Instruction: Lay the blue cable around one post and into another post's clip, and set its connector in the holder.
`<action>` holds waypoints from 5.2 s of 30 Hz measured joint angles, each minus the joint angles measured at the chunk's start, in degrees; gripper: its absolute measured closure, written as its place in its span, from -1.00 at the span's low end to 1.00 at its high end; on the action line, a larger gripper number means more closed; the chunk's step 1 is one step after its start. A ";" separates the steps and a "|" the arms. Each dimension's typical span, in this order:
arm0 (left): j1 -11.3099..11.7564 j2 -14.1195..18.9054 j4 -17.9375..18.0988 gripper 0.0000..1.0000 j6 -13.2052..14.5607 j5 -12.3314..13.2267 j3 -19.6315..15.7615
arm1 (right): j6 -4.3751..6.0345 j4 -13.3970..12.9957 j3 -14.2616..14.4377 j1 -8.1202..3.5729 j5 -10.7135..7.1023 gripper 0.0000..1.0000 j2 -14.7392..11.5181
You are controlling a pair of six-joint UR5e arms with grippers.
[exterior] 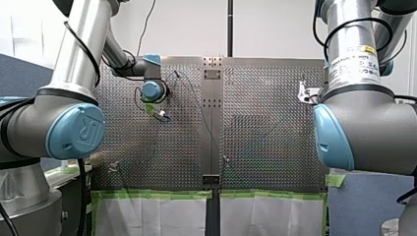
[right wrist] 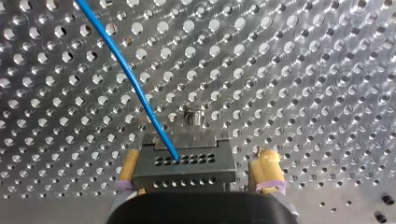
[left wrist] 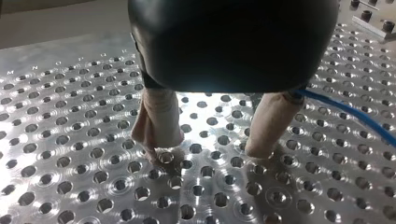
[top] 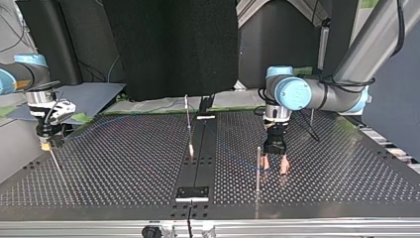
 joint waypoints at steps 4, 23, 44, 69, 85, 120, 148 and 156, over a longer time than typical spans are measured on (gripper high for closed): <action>0.00 0.00 0.00 -0.96 0.00 0.04 0.00 | 0.08 0.02 -0.01 0.10 -0.04 -1.00 0.00; -0.01 -0.01 -0.01 -0.96 0.00 0.06 0.00 | 0.10 0.22 0.09 0.15 -0.01 -1.00 0.81; -1.02 0.84 -4.44 -0.96 4.51 -2.57 -0.03 | 0.10 0.23 0.09 0.15 -0.01 -1.00 0.80; -5.84 5.51 -14.68 -0.96 11.49 -4.85 -0.66 | 0.10 0.22 0.09 0.15 -0.01 -1.00 0.80; -6.17 12.39 -14.81 -0.96 18.88 -5.54 -5.32 | 0.10 0.22 0.09 0.15 -0.01 -1.00 0.80; -8.03 20.85 -26.42 -0.96 35.45 -4.93 2.79 | 0.10 0.22 0.09 0.15 -0.01 -1.00 0.80; -8.93 18.27 -40.69 -0.96 49.72 -7.47 15.20 | 0.10 0.22 0.09 0.15 -0.01 -1.00 0.80; -9.33 18.27 -44.24 -0.96 53.27 -5.48 14.50 | 0.10 0.22 0.09 0.15 -0.01 -1.00 0.80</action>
